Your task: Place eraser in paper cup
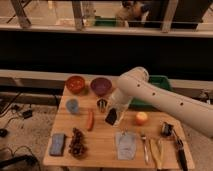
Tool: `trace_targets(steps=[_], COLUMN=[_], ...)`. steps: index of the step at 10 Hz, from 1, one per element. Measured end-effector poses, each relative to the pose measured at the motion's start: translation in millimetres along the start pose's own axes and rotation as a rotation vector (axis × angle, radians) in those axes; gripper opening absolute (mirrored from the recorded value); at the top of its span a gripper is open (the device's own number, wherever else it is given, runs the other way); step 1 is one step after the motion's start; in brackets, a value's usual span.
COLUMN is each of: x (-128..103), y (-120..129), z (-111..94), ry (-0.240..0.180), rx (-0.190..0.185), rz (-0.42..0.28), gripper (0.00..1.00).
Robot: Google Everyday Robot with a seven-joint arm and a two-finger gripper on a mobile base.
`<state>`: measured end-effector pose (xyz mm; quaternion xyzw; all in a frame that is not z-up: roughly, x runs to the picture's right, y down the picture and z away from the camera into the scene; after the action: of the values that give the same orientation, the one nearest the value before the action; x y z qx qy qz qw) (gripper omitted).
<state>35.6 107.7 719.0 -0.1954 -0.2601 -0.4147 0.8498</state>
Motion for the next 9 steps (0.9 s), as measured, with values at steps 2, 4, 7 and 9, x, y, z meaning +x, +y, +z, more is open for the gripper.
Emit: trace_targets(steps=[2, 4, 7, 9], x=[0.0, 0.3, 0.3, 0.0], y=[-3.4, -2.9, -2.9, -3.5], z=[0.9, 0.9, 0.9, 1.1], ry=[0.002, 0.002, 0.002, 0.002], rx=[-0.001, -0.001, -0.001, -0.002], rz=[0.003, 0.004, 0.004, 0.003], gripper=[0.06, 0.06, 0.06, 0.06])
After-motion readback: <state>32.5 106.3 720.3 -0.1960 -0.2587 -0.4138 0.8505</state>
